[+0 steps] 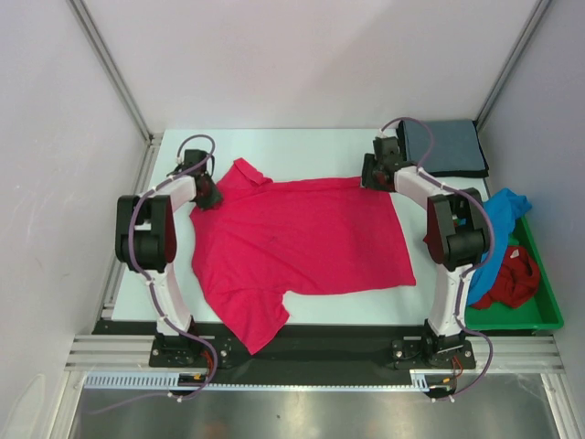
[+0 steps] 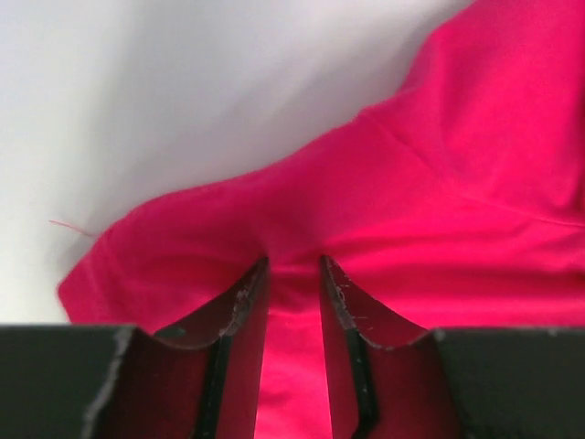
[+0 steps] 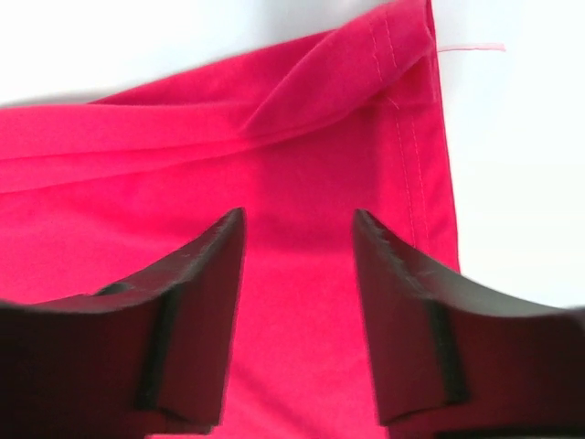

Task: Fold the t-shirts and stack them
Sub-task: Flatten the tshirt out

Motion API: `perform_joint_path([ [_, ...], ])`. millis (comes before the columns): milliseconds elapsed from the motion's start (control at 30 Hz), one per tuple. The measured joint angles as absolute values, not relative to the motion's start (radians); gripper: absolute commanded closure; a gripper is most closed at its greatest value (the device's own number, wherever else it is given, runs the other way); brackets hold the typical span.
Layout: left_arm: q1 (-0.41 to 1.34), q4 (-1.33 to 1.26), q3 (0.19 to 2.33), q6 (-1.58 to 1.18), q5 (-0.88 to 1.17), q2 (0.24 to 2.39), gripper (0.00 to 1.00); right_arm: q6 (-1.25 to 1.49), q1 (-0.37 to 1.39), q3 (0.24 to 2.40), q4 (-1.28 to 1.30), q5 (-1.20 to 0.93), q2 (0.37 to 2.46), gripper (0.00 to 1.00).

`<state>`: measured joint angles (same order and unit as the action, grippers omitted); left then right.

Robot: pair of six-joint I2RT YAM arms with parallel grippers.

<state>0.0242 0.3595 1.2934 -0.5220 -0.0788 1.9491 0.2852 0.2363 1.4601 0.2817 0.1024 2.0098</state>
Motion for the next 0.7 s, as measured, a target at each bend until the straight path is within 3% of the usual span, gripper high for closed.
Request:
perform_joint_path([
  [100, 0.022, 0.358, 1.337, -0.524, -0.072, 1.97, 0.69, 0.265, 0.239, 1.465, 0.255, 0.113, 2.039, 0.5],
  [300, 0.022, 0.332, 1.357, -0.534, -0.074, 1.974, 0.62, 0.233, 0.238, 1.495, 0.236, 0.132, 2.098, 0.49],
  [700, -0.009, 0.35, 1.519, -0.569, 0.009, 2.124, 0.6, 0.236, 0.223, 1.637, 0.234, 0.135, 2.22, 0.5],
])
